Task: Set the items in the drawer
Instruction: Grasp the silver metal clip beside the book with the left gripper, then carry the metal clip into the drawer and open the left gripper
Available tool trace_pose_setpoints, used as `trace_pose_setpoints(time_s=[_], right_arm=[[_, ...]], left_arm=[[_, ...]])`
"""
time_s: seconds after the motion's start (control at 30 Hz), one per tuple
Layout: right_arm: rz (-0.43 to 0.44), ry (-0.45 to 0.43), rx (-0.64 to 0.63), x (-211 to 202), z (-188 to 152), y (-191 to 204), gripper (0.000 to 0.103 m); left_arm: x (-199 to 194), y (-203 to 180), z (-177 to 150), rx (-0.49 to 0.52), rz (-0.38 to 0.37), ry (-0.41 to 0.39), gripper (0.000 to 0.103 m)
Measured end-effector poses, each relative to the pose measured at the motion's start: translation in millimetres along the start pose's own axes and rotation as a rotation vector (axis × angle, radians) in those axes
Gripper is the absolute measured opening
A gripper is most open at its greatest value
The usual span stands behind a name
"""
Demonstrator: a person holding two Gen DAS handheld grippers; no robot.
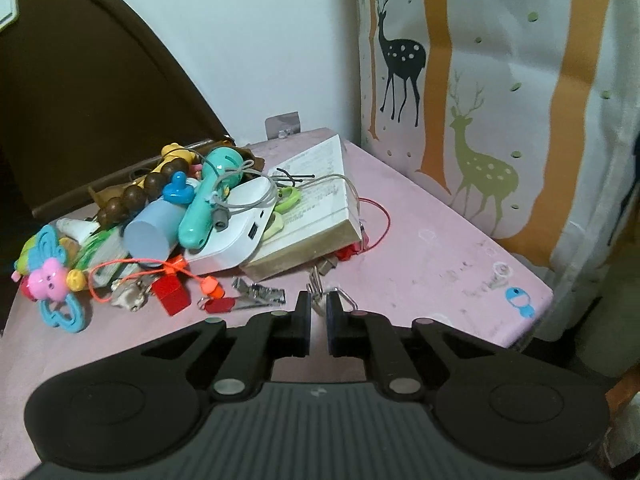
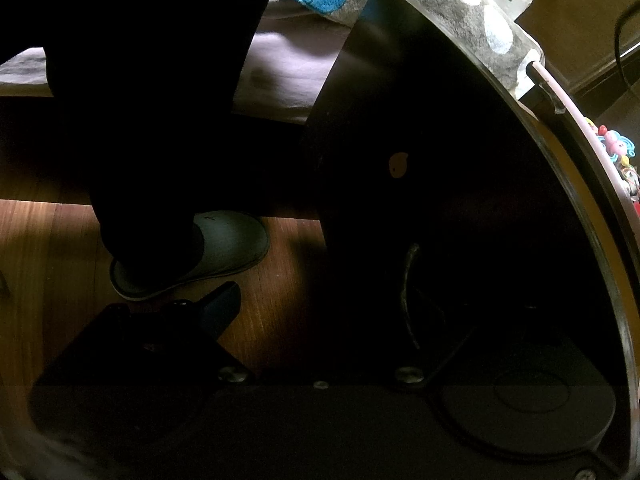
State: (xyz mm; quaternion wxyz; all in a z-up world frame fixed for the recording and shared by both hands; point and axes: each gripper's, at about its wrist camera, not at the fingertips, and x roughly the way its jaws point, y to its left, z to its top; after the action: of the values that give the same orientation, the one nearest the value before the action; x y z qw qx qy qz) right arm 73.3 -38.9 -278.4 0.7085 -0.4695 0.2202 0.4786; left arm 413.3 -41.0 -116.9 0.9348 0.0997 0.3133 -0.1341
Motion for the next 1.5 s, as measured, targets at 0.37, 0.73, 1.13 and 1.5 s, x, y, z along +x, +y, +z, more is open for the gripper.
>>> trace_pose_setpoints(time_s=[0.37,0.73,1.13,1.5], right_arm=[[-0.002,0.003,-0.001,1,1,0,0.092],[0.002,-0.001,-0.011,1,0,0,0.092],[0.000,0.006,-0.010,1,1,0,0.092],[0.003,0.007,-0.013,1,0,-1,0.092]], left_arm=[[20,-4,9,-0.015,-0.005,0.005,0.030],[24,7,6,-0.098,-0.032,-0.005,0.007],[-31,8,-7,-0.086,-0.029,-0.033,0.005],[-83,3,-39,-0.102,-0.061,-0.016,0.005]])
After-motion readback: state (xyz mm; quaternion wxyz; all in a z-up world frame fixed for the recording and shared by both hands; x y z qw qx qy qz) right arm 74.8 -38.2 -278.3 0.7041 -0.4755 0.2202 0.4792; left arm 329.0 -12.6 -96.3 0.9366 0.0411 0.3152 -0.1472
